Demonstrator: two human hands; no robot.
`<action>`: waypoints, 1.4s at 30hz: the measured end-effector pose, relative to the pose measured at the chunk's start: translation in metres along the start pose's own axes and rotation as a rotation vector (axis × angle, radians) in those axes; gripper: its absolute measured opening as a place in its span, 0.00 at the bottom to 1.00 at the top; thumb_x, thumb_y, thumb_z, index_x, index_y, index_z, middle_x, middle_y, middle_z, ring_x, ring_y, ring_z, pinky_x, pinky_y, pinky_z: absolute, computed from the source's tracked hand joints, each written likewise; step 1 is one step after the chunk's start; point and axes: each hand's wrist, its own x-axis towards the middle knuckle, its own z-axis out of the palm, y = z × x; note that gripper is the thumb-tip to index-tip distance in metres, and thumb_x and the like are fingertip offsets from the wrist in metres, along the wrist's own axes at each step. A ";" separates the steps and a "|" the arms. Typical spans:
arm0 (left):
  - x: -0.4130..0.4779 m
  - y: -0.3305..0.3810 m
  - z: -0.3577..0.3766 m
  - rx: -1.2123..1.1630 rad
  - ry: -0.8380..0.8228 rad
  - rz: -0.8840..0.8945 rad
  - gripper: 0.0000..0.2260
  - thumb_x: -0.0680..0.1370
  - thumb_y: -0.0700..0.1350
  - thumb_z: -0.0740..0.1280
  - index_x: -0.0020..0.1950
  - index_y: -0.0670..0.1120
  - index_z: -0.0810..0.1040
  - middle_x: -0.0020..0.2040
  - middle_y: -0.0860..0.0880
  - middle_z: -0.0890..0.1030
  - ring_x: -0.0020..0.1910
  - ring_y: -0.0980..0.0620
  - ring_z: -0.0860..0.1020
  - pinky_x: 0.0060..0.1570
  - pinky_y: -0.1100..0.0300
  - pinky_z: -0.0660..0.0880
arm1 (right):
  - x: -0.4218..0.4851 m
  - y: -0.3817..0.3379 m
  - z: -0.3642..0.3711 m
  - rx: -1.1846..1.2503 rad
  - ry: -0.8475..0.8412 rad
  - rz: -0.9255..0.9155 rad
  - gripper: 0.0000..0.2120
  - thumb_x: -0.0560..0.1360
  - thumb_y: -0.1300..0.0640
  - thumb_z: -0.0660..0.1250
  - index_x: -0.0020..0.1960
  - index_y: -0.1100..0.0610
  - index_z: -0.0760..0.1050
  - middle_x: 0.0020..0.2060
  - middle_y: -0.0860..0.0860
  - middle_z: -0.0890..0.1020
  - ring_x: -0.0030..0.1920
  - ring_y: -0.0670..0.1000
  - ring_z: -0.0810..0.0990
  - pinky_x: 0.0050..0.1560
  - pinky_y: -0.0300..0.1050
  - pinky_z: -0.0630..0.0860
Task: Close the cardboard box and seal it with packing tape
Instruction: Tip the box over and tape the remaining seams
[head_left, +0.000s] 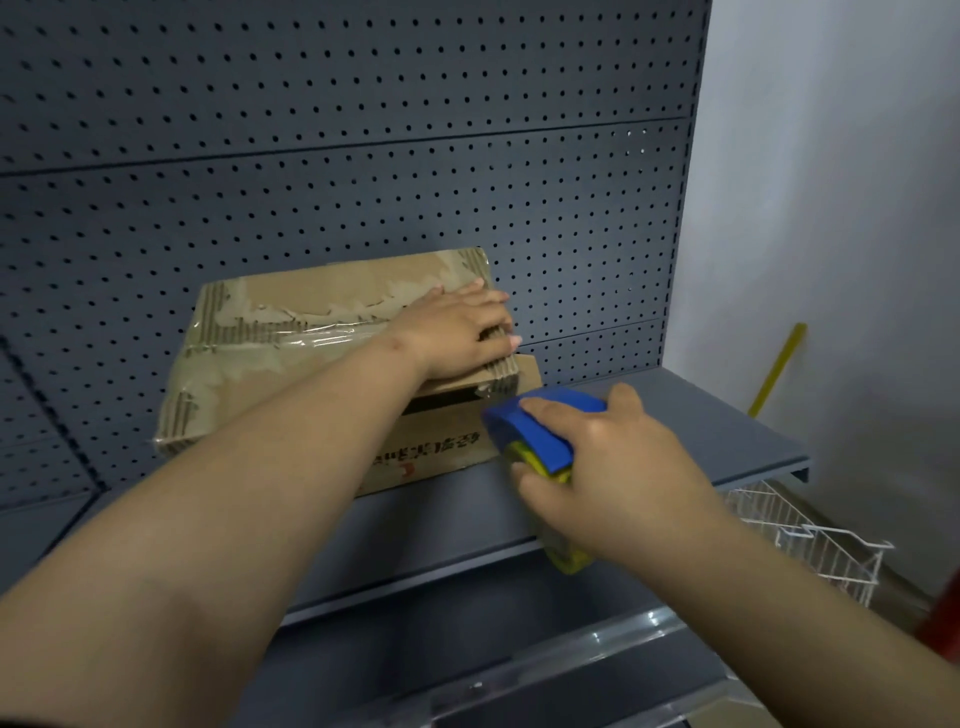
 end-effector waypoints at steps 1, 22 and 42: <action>0.000 0.000 0.000 0.001 0.000 -0.002 0.21 0.78 0.62 0.50 0.66 0.55 0.69 0.77 0.54 0.56 0.76 0.54 0.48 0.73 0.47 0.46 | -0.002 -0.002 0.000 0.008 -0.003 -0.026 0.28 0.71 0.39 0.59 0.70 0.37 0.59 0.46 0.51 0.60 0.36 0.53 0.67 0.42 0.42 0.70; -0.003 0.000 0.005 0.030 0.020 -0.012 0.20 0.79 0.61 0.52 0.63 0.52 0.71 0.75 0.53 0.61 0.76 0.53 0.49 0.72 0.46 0.48 | -0.018 -0.004 0.003 -0.041 -0.038 -0.070 0.27 0.73 0.40 0.57 0.71 0.38 0.57 0.46 0.51 0.57 0.36 0.54 0.66 0.43 0.42 0.70; -0.002 0.001 0.007 0.016 0.038 -0.006 0.20 0.78 0.60 0.53 0.62 0.51 0.72 0.73 0.52 0.63 0.76 0.51 0.51 0.72 0.46 0.51 | 0.000 0.004 -0.021 -0.158 -0.080 -0.171 0.23 0.73 0.41 0.58 0.67 0.38 0.63 0.43 0.51 0.62 0.32 0.46 0.62 0.41 0.42 0.68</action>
